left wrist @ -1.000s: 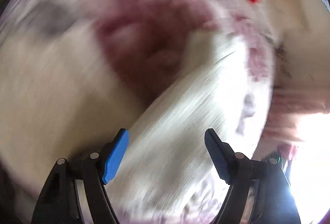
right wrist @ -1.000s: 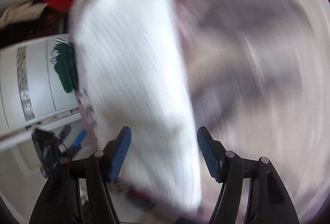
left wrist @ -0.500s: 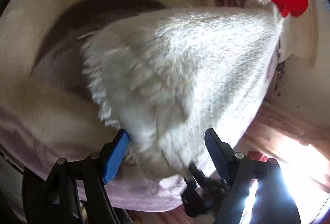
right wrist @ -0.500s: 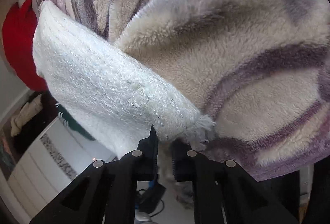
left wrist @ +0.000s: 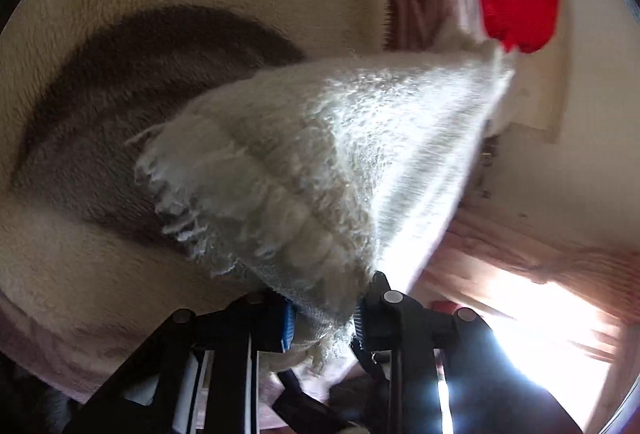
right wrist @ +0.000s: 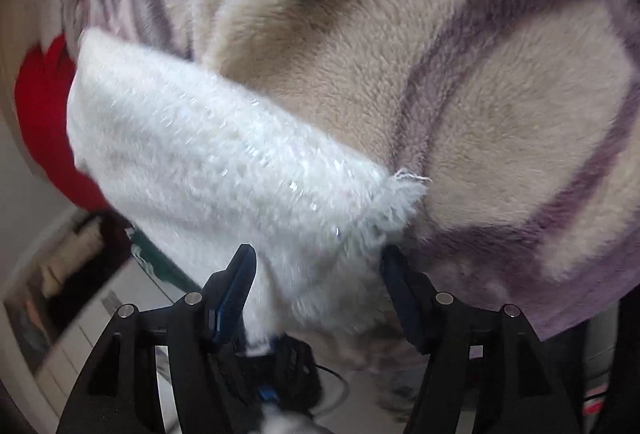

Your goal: Fold large clothes

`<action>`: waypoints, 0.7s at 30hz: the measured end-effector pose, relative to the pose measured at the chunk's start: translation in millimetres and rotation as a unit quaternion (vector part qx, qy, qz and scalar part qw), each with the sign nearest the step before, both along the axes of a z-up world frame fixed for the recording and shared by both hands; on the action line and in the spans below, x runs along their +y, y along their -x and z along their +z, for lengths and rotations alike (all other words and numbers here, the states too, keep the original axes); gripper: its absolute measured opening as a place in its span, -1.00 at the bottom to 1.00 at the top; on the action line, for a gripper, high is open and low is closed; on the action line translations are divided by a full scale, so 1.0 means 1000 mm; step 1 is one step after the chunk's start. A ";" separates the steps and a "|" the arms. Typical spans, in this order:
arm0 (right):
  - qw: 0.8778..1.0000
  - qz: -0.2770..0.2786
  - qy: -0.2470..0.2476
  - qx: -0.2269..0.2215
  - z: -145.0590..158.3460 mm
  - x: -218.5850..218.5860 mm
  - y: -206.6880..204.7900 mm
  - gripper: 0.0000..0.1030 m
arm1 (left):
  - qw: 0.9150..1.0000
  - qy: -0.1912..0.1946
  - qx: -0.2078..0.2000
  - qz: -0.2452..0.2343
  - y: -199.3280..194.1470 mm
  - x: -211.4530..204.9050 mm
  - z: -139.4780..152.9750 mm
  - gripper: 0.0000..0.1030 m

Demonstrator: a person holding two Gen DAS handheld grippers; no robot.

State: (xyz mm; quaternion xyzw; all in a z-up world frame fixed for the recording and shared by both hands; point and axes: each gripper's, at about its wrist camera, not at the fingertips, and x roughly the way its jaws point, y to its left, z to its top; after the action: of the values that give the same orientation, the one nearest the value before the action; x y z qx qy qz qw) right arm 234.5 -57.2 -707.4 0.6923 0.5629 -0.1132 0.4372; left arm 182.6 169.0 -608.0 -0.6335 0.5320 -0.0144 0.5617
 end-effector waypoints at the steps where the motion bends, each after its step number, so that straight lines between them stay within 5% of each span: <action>1: 1.000 -0.022 -0.010 0.002 -0.004 0.000 -0.002 0.22 | 1.000 0.018 -0.011 0.012 0.004 0.003 -0.001 -0.64; 4: 0.998 -0.047 0.003 -0.030 0.004 0.021 -0.011 -0.53 | 0.996 0.071 -0.052 0.034 0.010 -0.001 -0.005 -0.64; 7: 0.991 0.002 0.043 -0.127 0.037 0.027 -0.032 -0.59 | 0.992 0.094 -0.085 0.015 0.009 -0.001 -0.010 -0.63; 10: 0.972 0.063 0.091 -0.208 0.058 0.025 -0.048 -0.60 | 0.995 0.069 -0.046 -0.049 0.010 -0.011 -0.030 -0.50; 13: 0.963 0.193 0.143 -0.122 0.035 0.040 -0.066 -0.50 | 0.994 0.044 0.047 -0.087 0.022 0.000 -0.047 -0.25; 16: 0.982 0.151 0.090 -0.063 0.023 0.046 -0.059 -0.10 | 0.992 0.014 0.065 -0.109 0.026 0.018 -0.017 0.05; 21: 0.990 0.108 0.061 -0.066 0.051 0.066 -0.055 0.06 | 0.991 0.038 0.085 -0.093 0.008 0.018 0.004 0.20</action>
State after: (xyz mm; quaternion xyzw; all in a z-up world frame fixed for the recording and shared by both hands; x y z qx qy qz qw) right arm 289.8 9.2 -656.5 0.6052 0.5965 -0.0539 0.5244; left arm 174.9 187.4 -603.8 -0.6013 0.6336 -0.0329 0.4857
